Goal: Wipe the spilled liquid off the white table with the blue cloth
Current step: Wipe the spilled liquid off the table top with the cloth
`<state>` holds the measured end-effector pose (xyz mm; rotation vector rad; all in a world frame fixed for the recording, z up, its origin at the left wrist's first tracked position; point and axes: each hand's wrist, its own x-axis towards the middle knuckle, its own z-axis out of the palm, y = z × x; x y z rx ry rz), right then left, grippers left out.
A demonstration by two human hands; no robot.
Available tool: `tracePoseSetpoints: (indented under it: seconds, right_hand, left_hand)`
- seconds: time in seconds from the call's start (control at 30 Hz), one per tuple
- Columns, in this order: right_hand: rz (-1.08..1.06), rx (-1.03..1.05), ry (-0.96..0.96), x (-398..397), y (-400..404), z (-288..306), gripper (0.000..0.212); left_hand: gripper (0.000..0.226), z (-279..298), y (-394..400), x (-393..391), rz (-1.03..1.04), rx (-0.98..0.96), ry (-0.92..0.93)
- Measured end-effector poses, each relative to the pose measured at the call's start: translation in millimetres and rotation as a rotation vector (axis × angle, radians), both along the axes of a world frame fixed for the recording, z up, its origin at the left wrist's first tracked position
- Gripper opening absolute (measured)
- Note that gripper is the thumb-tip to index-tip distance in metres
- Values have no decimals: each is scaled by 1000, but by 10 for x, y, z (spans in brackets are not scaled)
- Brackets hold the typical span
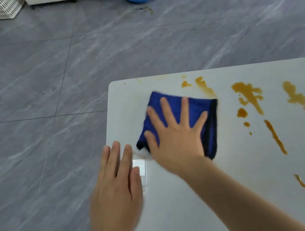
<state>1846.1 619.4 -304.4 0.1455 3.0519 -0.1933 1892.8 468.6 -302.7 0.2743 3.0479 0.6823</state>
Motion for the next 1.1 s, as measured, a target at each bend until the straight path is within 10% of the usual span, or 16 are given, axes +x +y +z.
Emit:
tracePoseSetpoints:
  seconds: [0.23,0.77,1.1]
  right_hand:
    - [417,-45,-9,-616,-142,36,52]
    - [-158,11,-4,-458,347,-7,59]
    - [60,-6,-15,-639,585,10,57]
  left_hand:
    - [55,34,35,-24,5,-3,39]
    - [48,13,4,-11,6,-53,80]
    - [55,-17,1,-26,-23,-30,77]
